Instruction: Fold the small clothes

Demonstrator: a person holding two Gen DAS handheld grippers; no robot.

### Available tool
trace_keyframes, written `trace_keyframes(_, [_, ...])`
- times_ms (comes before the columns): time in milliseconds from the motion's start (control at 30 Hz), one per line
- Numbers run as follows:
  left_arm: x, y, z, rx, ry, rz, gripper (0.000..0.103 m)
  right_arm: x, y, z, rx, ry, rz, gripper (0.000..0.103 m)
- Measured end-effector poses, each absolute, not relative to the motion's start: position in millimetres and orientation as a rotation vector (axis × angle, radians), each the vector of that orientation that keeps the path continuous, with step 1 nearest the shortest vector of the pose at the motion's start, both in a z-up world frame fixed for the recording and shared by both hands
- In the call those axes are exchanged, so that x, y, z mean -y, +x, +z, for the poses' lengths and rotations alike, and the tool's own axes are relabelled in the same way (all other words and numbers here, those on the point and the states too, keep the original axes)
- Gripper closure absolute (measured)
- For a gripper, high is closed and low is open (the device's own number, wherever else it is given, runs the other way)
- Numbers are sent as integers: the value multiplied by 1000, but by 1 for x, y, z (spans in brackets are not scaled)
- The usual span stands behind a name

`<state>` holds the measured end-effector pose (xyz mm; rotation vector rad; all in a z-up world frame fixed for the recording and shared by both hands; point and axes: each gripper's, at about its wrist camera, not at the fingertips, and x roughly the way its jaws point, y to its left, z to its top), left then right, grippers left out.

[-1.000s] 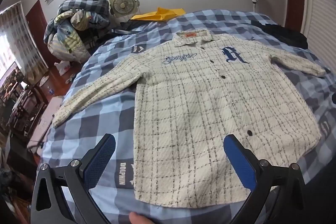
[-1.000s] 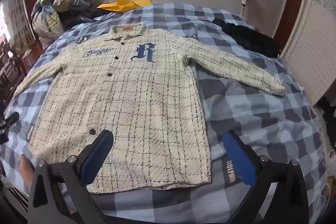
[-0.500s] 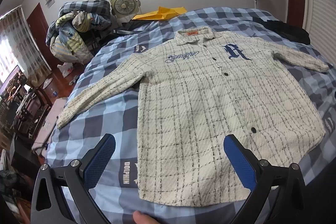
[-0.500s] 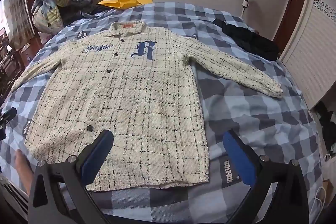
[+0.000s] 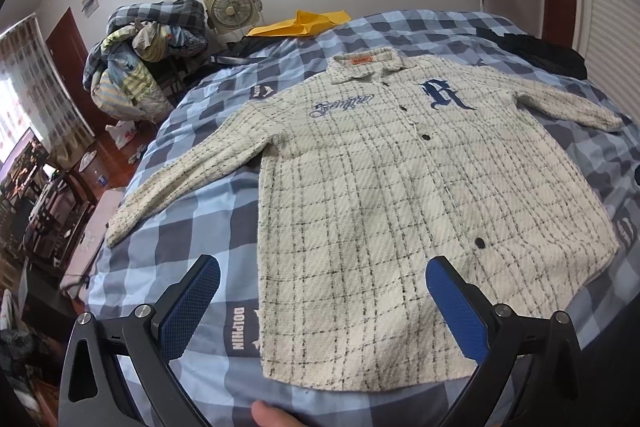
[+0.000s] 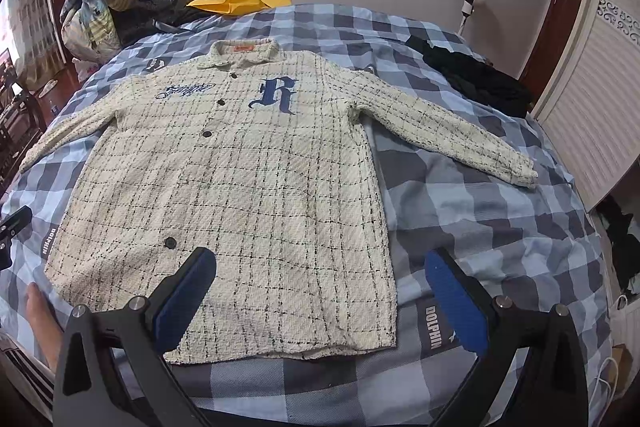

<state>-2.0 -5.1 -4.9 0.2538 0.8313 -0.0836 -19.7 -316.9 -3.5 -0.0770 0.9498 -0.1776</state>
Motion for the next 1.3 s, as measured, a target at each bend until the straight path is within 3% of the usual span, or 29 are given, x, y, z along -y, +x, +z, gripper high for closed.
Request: trace_keyframes(1300, [-4, -1, 2, -827, 213, -84, 0, 316, -18, -6, -963, -101, -180, 1])
